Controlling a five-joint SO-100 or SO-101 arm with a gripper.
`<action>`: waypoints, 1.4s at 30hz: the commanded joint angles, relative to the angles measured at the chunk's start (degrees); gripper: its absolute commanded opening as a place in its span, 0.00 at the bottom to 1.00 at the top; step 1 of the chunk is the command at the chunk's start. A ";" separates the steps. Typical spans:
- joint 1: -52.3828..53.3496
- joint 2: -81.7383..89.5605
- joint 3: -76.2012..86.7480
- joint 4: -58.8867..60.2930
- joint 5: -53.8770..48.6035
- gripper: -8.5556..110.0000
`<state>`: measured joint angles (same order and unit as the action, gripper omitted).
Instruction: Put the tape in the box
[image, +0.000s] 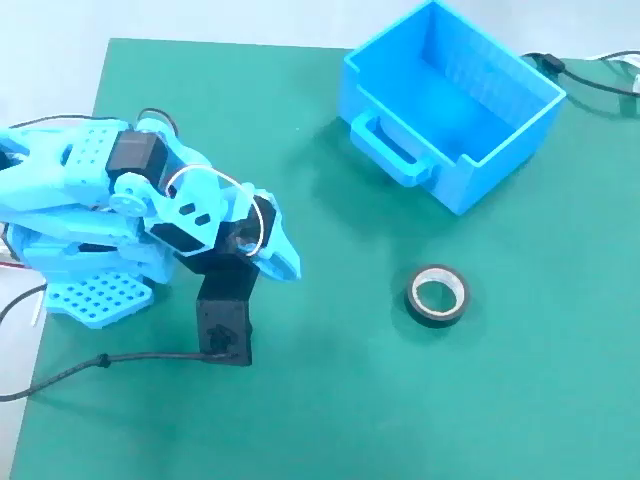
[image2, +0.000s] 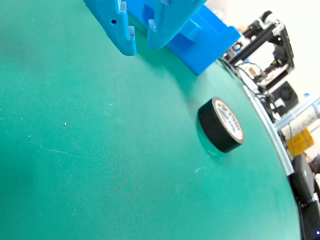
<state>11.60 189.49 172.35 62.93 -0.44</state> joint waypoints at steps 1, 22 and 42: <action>-3.96 0.70 0.00 0.18 -3.60 0.07; -3.60 0.70 0.00 0.18 -3.43 0.07; -4.22 0.26 -7.91 2.37 -6.15 0.07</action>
<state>7.12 189.14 171.65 64.34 -5.36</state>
